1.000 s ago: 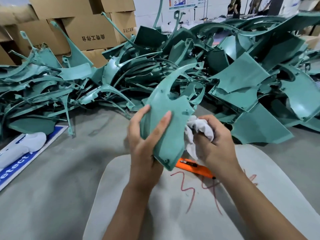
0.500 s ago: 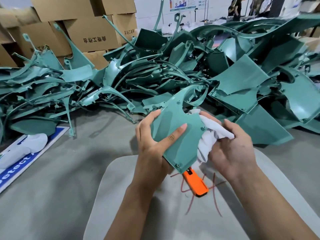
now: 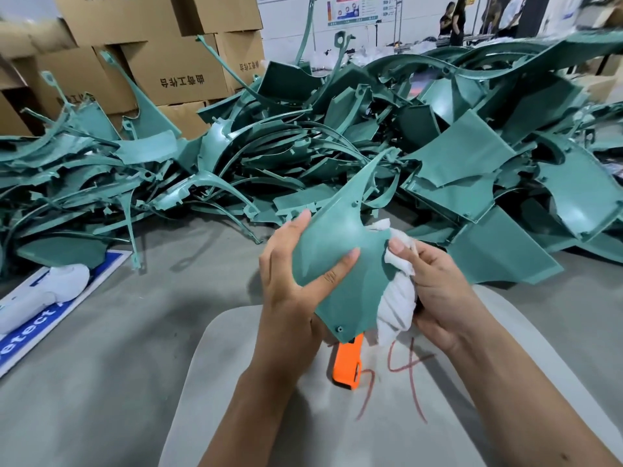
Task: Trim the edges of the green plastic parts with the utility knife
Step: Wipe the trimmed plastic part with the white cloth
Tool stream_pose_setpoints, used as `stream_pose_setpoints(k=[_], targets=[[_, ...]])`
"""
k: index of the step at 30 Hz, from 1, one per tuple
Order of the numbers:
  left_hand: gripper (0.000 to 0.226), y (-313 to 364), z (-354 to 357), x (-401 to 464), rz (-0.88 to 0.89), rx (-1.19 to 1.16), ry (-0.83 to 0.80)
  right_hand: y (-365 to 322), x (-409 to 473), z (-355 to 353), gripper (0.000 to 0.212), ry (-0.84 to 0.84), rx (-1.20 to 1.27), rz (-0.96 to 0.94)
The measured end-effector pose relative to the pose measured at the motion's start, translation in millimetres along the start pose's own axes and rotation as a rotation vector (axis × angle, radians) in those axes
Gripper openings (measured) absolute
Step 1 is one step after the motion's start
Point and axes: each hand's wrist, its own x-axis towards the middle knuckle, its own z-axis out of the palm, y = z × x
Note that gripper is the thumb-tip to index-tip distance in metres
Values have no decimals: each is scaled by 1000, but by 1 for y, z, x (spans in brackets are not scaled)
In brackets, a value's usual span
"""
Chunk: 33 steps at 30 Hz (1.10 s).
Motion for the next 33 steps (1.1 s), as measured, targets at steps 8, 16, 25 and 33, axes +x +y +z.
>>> stream_pose_setpoints(k=[8, 16, 25, 33], targets=[[53, 25, -5, 2, -795, -976, 71, 8, 3, 13, 42, 261, -60, -215], [43, 19, -6, 6, -926, -1175, 120, 10, 2, 4, 57, 30, -285, -113], [35, 42, 2, 9, -764, -967, 379, 34, -4, 42, 51, 292, 95, 49], [40, 31, 0, 19, -805, -887, 666, 61, -12, 37, 35, 121, -402, -292]])
